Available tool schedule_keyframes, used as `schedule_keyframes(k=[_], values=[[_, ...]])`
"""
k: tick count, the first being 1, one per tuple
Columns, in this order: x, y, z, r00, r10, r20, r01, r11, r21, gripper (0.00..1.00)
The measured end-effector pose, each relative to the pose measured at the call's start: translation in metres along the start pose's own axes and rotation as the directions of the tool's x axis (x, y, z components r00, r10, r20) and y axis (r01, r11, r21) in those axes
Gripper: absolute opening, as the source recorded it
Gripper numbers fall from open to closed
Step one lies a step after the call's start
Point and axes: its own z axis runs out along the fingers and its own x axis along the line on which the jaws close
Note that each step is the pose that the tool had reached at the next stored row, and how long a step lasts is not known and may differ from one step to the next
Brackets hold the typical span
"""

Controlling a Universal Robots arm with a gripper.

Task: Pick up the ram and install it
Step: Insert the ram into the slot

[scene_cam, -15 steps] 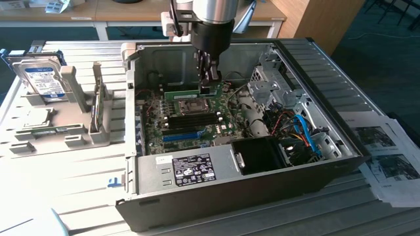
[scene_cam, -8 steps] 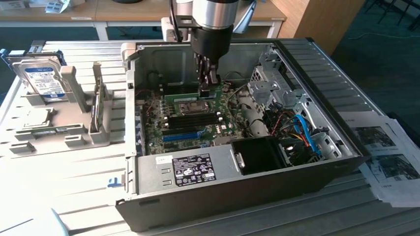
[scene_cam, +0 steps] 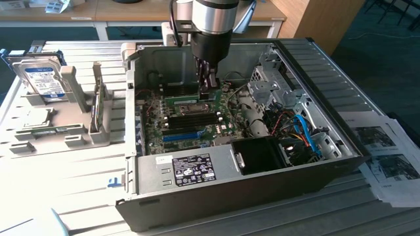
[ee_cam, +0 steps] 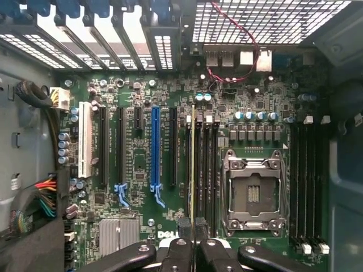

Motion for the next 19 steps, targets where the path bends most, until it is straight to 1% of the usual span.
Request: schedule_keyframes(k=[19], values=[[0.000,-0.0001,0.0149,1.0000,0.000,0.0000,0.000,1.0000,0.0000,0.12]])
